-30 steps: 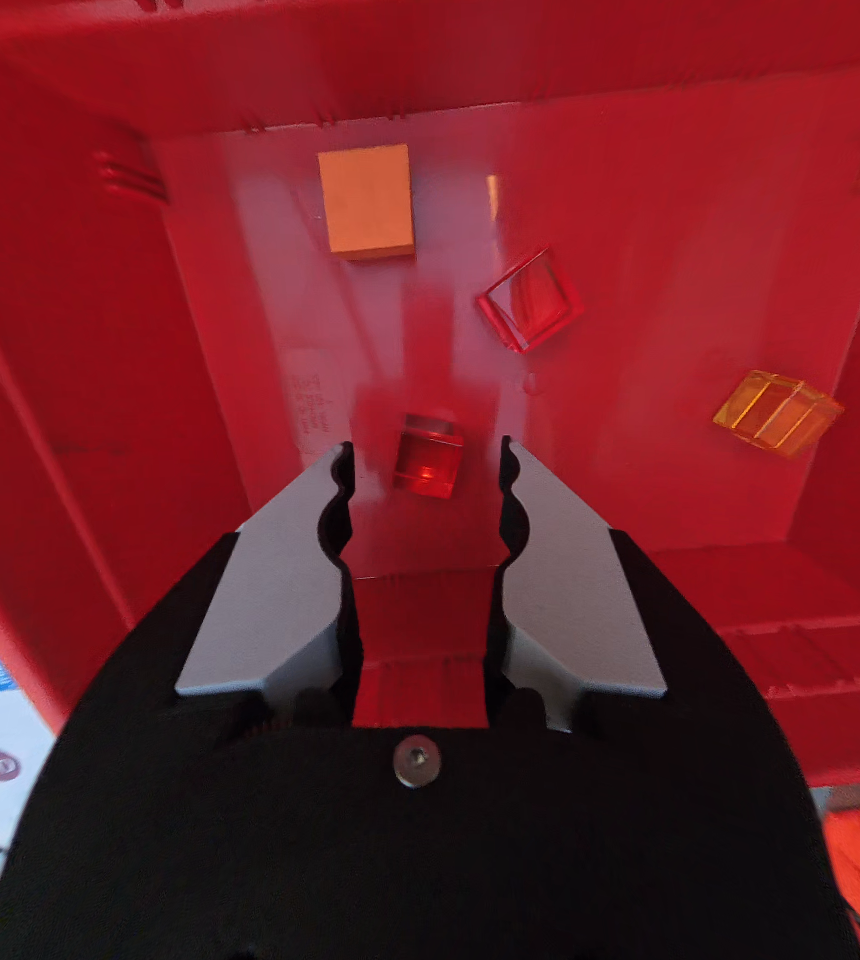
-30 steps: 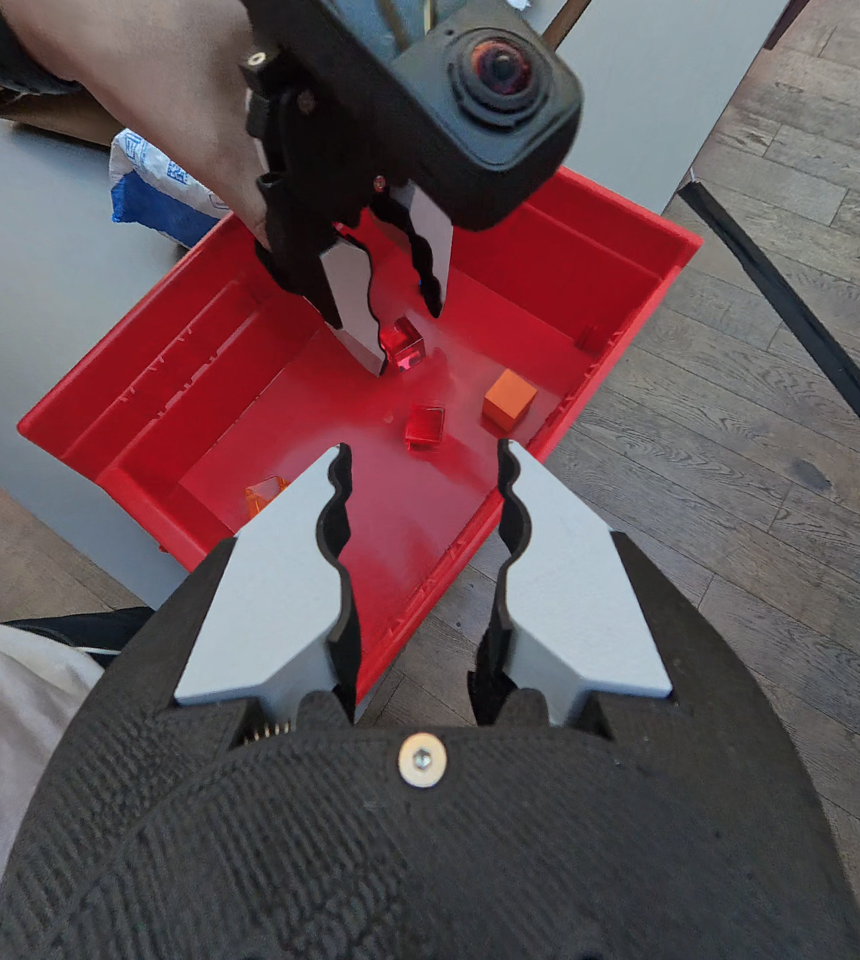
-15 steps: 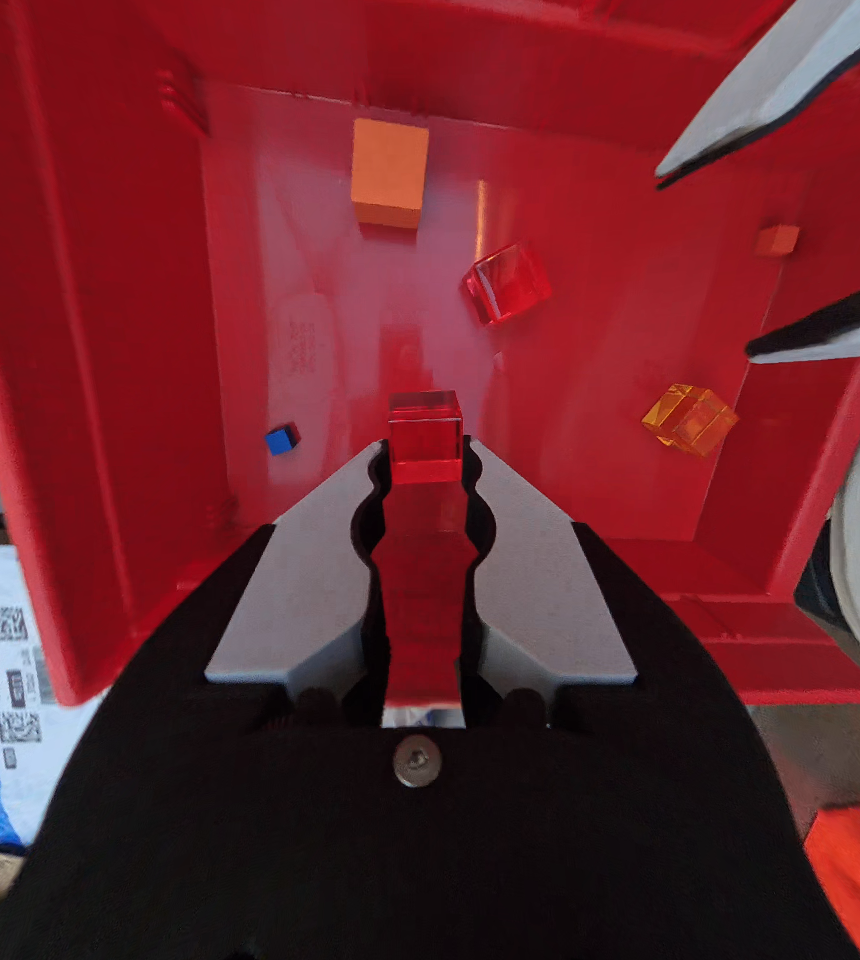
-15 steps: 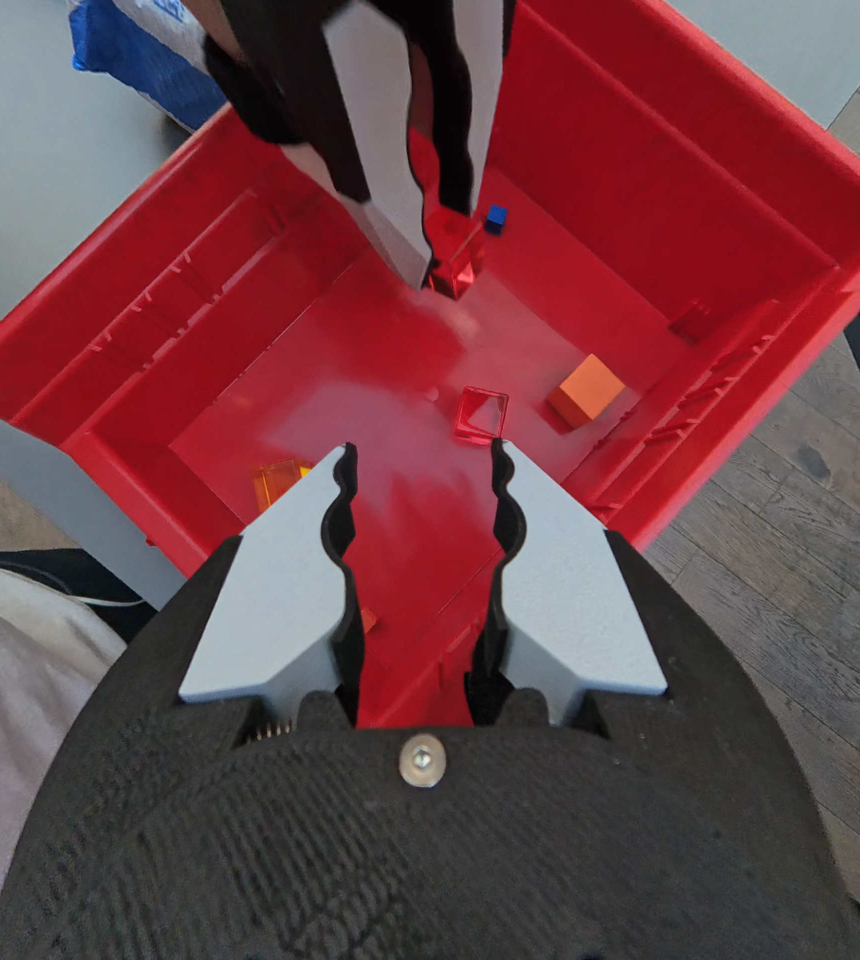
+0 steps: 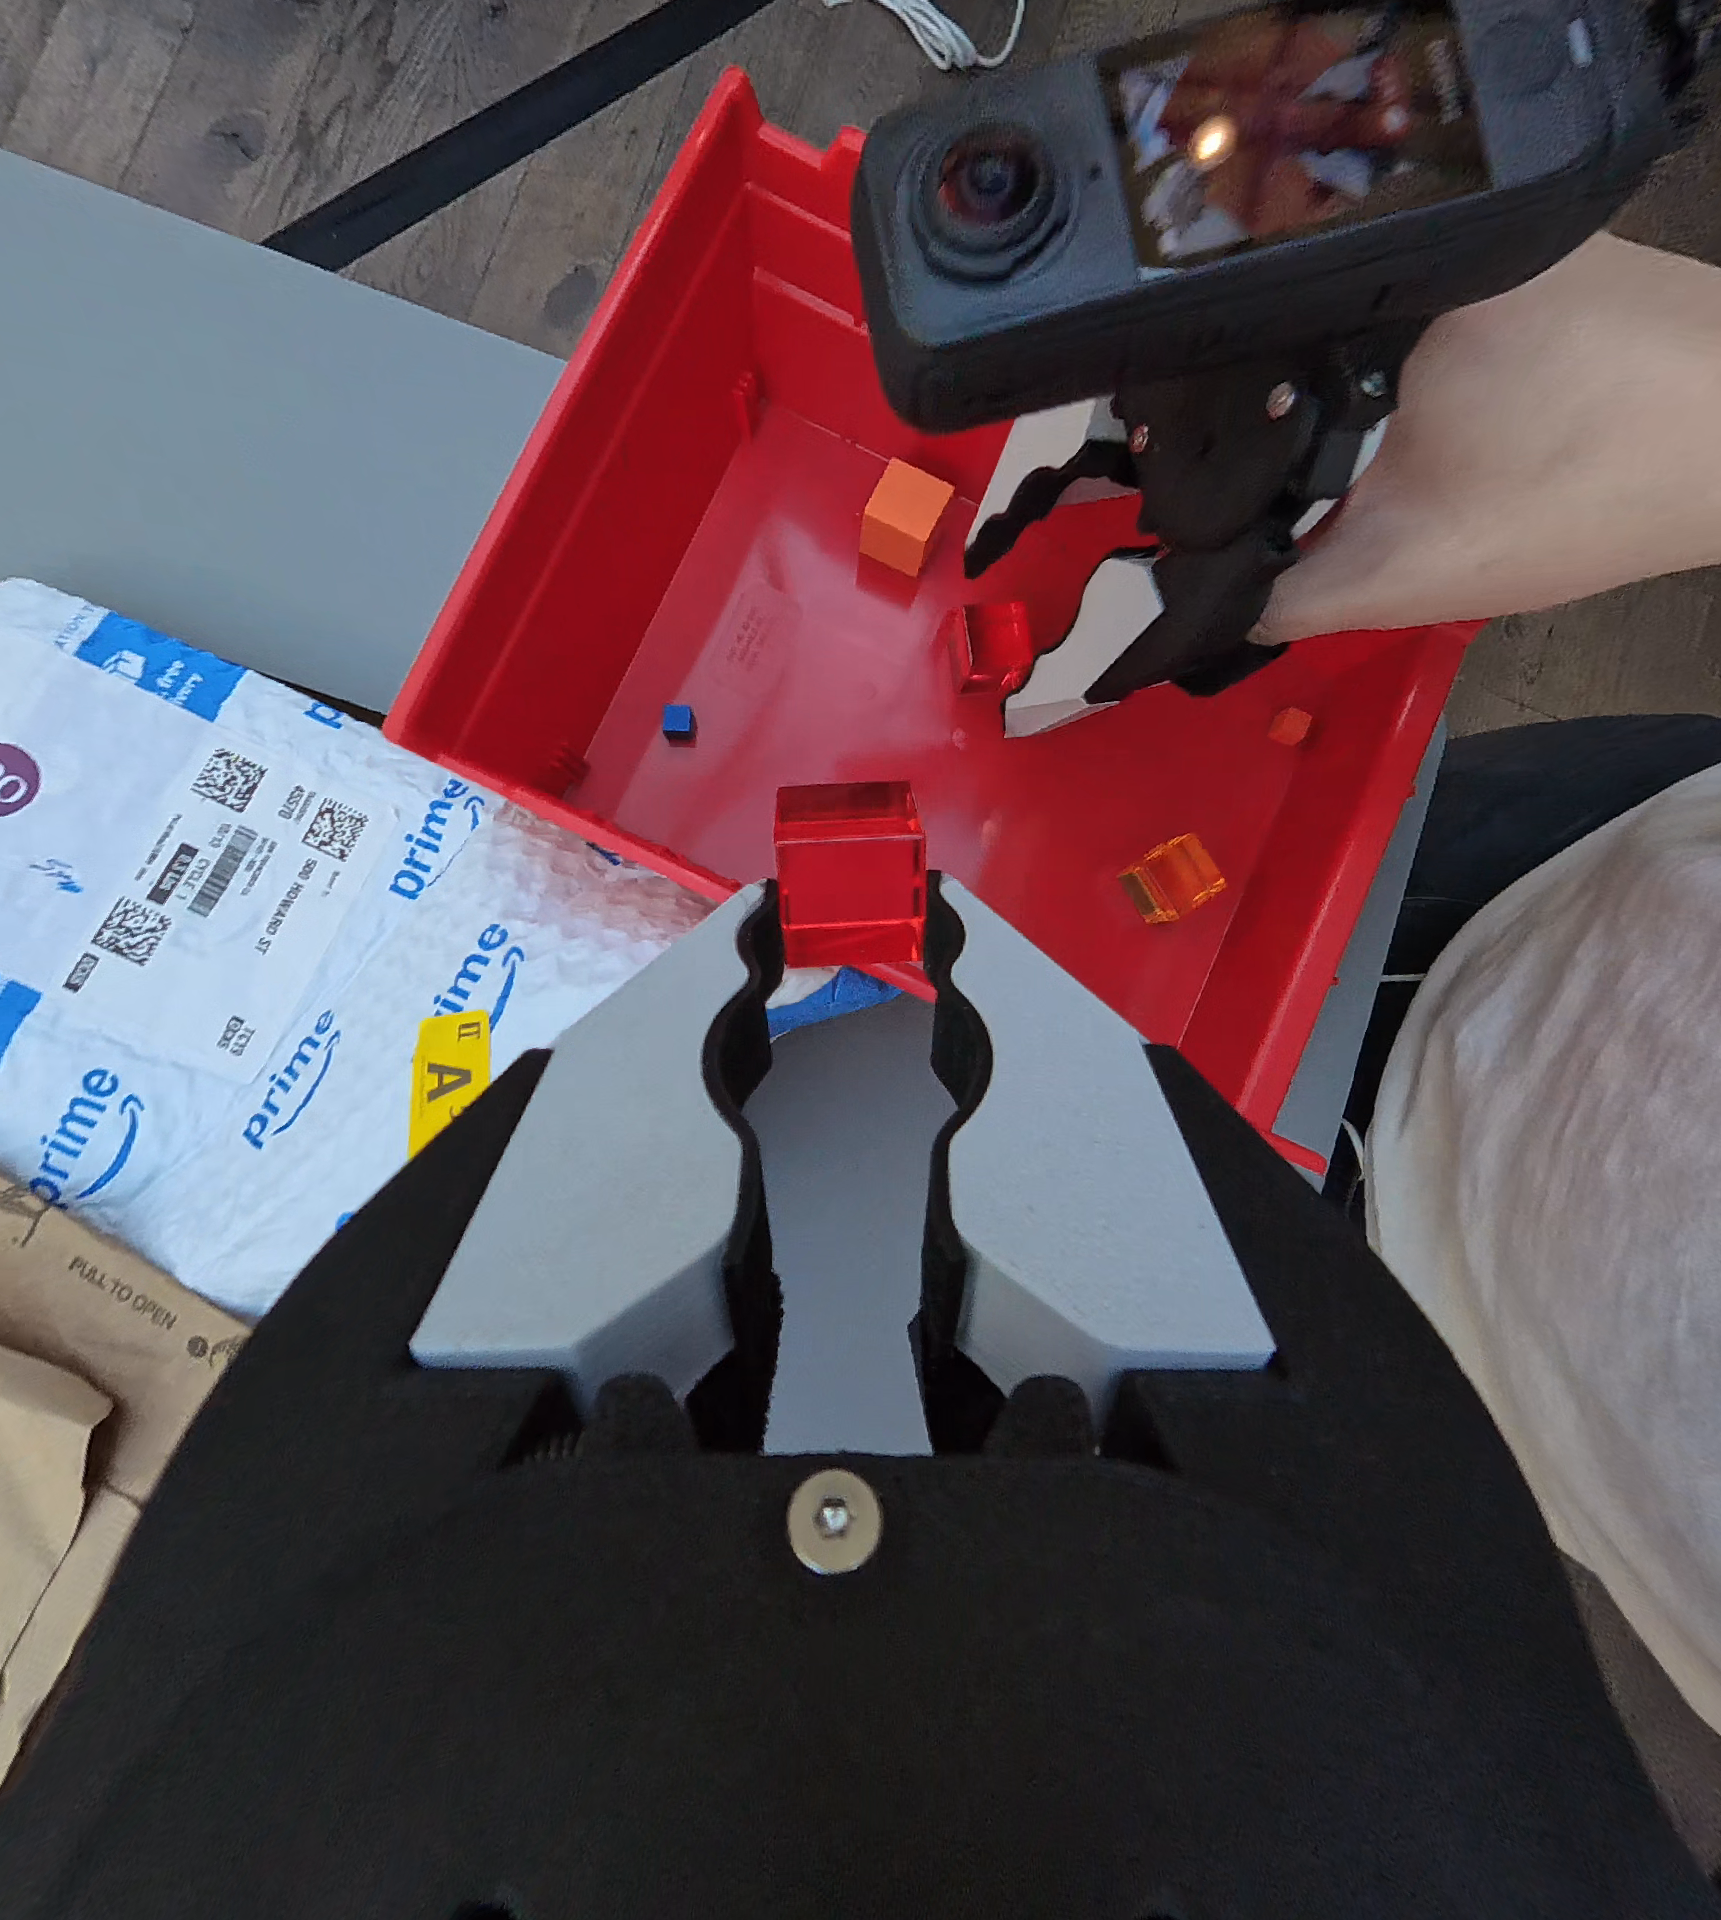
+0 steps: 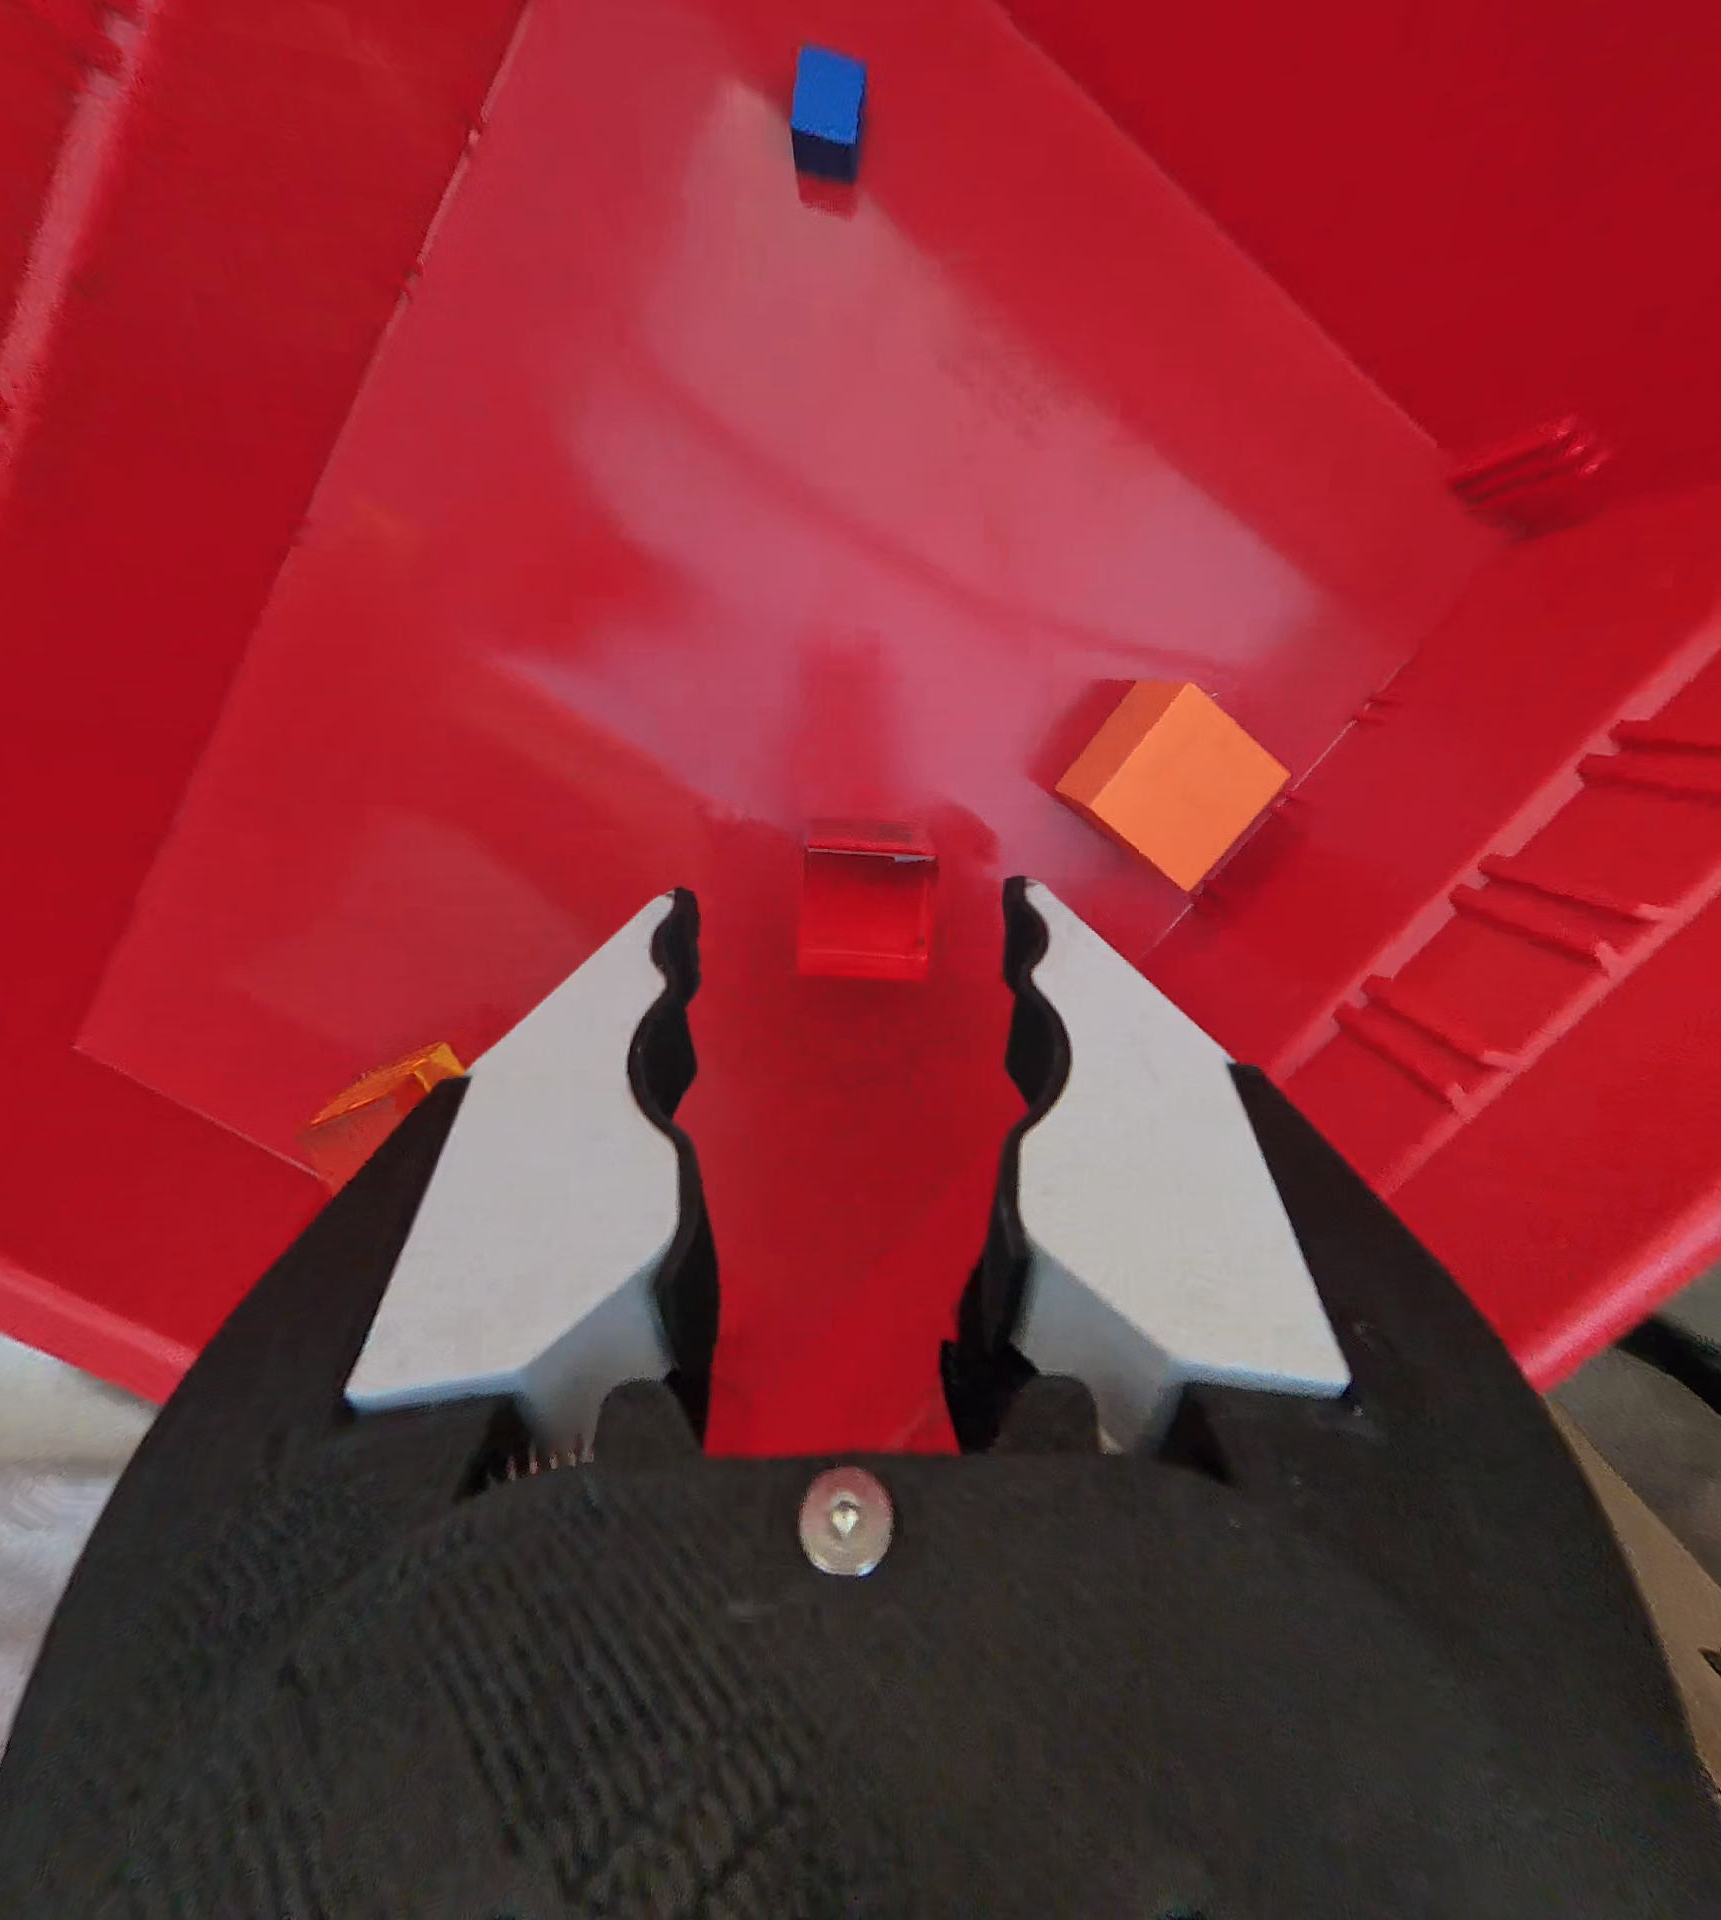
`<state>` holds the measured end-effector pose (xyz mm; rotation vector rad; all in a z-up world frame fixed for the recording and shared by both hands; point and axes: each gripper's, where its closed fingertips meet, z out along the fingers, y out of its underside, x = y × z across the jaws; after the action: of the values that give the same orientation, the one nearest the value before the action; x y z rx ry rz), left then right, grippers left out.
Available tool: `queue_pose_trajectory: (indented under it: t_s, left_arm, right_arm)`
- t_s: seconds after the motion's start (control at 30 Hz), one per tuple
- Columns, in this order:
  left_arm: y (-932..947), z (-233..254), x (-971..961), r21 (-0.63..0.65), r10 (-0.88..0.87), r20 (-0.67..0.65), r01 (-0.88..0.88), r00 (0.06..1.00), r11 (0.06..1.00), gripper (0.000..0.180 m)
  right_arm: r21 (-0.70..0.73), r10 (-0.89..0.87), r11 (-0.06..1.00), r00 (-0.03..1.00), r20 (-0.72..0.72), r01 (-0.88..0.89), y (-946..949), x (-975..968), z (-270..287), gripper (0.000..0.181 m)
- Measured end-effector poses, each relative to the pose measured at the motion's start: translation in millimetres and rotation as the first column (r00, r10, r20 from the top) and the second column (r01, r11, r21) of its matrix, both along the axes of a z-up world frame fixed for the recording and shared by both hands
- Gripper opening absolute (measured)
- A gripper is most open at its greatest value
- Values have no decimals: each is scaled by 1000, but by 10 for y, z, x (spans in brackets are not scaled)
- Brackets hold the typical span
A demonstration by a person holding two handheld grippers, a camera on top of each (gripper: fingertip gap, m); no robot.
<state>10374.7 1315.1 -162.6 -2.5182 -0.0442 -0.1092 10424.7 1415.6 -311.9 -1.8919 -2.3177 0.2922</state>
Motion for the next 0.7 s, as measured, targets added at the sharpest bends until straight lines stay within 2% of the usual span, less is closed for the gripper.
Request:
queue_pose_trajectory:
  t_s: [0.1, 0.2, 0.37, 0.53, 0.7]
  left_arm:
    - [-66, 115, -34, 32, 37, -10, -37, 999, 999, 25]
    - [-71, 182, -5, 73, 62, 16, -63, 998, 995, 25]
    - [-71, 181, 28, 78, 63, 18, -64, 998, 995, 25]
    - [61, 358, 16, 126, 52, 18, -54, 998, 991, 25]
    - [454, 732, 97, 232, -19, 26, 12, 999, 973, 25]
  right_arm:
    - [4, 29, 1000, 995, 94, -30, -40, 26, -140, 46]
    - [-9, 52, 999, 996, 74, -51, -83, -48, -132, 26]
    - [-67, 68, 996, 996, 60, -64, -131, -34, -90, 25]
    - [-141, 85, 986, 994, -65, -93, -209, -7, 205, 25]
    - [-289, 36, 950, 963, -269, -116, -128, 217, 789, 26]
